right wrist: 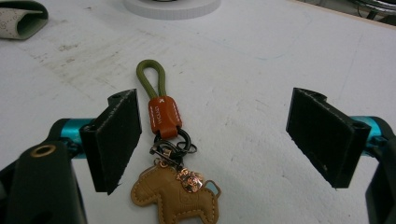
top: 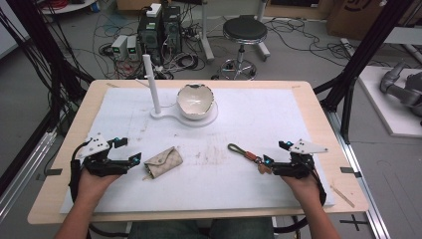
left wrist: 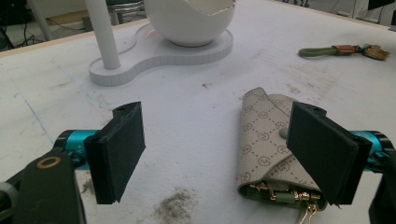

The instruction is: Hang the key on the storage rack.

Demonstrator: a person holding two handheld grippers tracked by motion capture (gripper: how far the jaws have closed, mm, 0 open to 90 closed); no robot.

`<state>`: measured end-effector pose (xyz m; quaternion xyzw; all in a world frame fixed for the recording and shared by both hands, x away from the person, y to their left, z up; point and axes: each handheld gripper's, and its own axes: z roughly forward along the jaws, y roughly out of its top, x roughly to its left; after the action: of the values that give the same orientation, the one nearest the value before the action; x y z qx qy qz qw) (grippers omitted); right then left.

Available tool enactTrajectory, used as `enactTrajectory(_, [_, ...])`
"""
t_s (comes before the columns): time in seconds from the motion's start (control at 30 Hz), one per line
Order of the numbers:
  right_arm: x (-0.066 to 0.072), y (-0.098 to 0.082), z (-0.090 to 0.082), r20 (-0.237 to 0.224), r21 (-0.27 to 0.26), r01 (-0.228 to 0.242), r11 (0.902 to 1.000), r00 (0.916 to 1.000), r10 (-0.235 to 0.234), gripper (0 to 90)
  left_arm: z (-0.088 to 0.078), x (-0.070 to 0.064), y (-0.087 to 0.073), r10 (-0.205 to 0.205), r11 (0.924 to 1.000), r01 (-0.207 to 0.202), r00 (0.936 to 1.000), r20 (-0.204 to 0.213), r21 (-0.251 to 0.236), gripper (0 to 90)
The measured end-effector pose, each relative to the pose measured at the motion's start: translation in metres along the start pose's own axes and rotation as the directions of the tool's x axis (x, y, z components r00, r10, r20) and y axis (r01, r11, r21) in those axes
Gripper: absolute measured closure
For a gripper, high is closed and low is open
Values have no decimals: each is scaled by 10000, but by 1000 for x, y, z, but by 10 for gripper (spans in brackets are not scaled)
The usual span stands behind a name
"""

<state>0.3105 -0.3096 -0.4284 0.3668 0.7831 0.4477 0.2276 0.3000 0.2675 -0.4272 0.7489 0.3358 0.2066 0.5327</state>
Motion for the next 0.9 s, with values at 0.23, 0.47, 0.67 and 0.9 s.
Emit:
enactTrajectory(0.23, [0, 0, 1, -124, 59, 127, 9999, 9998, -126, 184, 2, -2, 0, 42, 10000, -43, 9999, 106, 34, 194])
enactTrajectory(0.47, [0, 1, 3, -221, 108, 183, 9998, 9996, -180, 184, 2, 0, -1, 47, 10000, -47, 9995, 309, -12, 185])
enactTrajectory(0.67, [-2, 4, 6, -420, 60, 203, 9998, 9989, -200, 184, 4, -2, 0, 257, 9996, -263, 9989, 383, 139, 183])
enactTrajectory(0.9, [-1, 9, 20, -650, 506, 371, 9980, 9973, -338, 184, 1, -3, 0, 305, 9994, -310, 9989, 343, 137, 183])
